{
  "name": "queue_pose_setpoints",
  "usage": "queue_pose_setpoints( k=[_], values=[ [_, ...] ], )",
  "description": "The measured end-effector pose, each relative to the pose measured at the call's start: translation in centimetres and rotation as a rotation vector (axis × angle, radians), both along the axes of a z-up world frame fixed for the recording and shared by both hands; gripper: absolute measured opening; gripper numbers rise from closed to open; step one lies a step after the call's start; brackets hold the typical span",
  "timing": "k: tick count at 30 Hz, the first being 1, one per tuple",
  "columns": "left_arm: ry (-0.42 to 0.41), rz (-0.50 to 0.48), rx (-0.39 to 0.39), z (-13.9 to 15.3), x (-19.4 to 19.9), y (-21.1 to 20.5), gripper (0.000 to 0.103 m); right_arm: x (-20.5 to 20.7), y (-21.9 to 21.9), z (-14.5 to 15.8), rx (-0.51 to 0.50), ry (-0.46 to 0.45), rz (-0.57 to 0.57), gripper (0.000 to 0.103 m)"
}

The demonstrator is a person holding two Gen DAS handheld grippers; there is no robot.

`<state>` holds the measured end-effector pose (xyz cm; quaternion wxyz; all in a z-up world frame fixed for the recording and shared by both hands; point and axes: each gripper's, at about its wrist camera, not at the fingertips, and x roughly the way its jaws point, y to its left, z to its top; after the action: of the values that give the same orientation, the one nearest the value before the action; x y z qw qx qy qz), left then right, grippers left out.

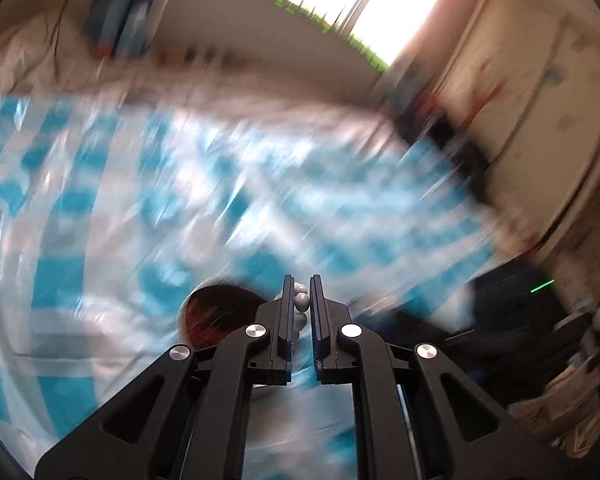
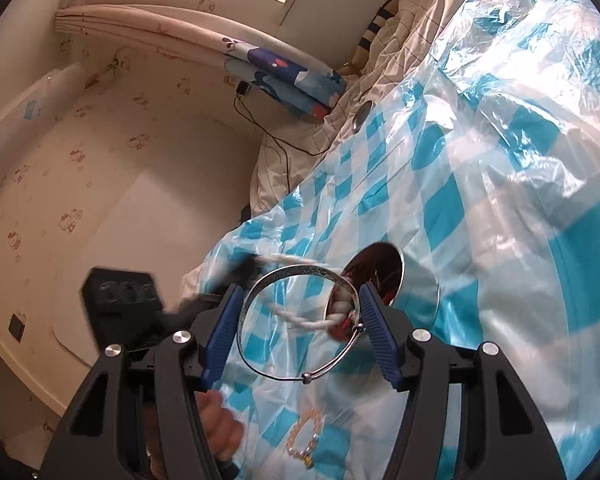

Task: Organize jewelry
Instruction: 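Carry the bangle and white bracelet over the tin and open both grippers, then move both open grippers back to the amber and pale bead bracelets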

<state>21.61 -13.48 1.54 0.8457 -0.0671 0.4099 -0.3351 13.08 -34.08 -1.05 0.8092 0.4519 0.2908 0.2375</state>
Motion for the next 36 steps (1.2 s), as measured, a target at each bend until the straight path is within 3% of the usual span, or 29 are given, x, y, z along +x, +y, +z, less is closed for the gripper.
queue_pose_setpoints(
  k=[3,5,7,9,12,13,20,28,30,36],
  values=[
    [0.082,0.078,0.061,-2.6,1.4,1.1,0.007,1.5,0.6,-0.3,-0.012,0.007,0.015,0.059],
    [0.081,0.119,0.083,-2.6,1.6,2.0,0.008,2.4,1.1,-0.4,-0.028,0.009,0.030,0.059],
    [0.060,0.158,0.054,-1.6,1.6,3.2,0.014,3.2,2.1,-0.4,-0.067,0.008,0.045,0.059],
    [0.050,0.195,0.018,-1.0,1.7,4.3,0.028,3.8,3.0,-0.2,-0.115,0.002,0.061,0.059],
    [0.056,0.250,-0.037,-0.5,2.1,6.2,0.033,4.7,4.7,0.1,-0.261,0.019,0.073,0.060],
    [0.062,0.264,-0.048,-0.5,2.2,6.7,0.034,4.8,4.9,-0.1,-0.277,0.027,0.071,0.066],
    [0.057,0.264,-0.025,-0.8,1.6,6.9,0.044,3.9,2.8,0.0,-0.222,0.023,0.004,0.074],
    [-0.079,0.203,0.183,-0.6,-3.3,5.0,0.062,-0.6,1.6,0.3,-0.277,0.087,-0.046,0.085],
    [-0.082,0.198,0.189,-0.5,-4.4,5.6,0.068,-2.6,1.9,0.6,-0.329,0.104,-0.053,0.088],
    [-0.043,0.188,0.192,-1.0,-8.5,8.0,0.071,-9.7,4.4,1.1,-0.515,0.101,-0.046,0.094]
  ],
)
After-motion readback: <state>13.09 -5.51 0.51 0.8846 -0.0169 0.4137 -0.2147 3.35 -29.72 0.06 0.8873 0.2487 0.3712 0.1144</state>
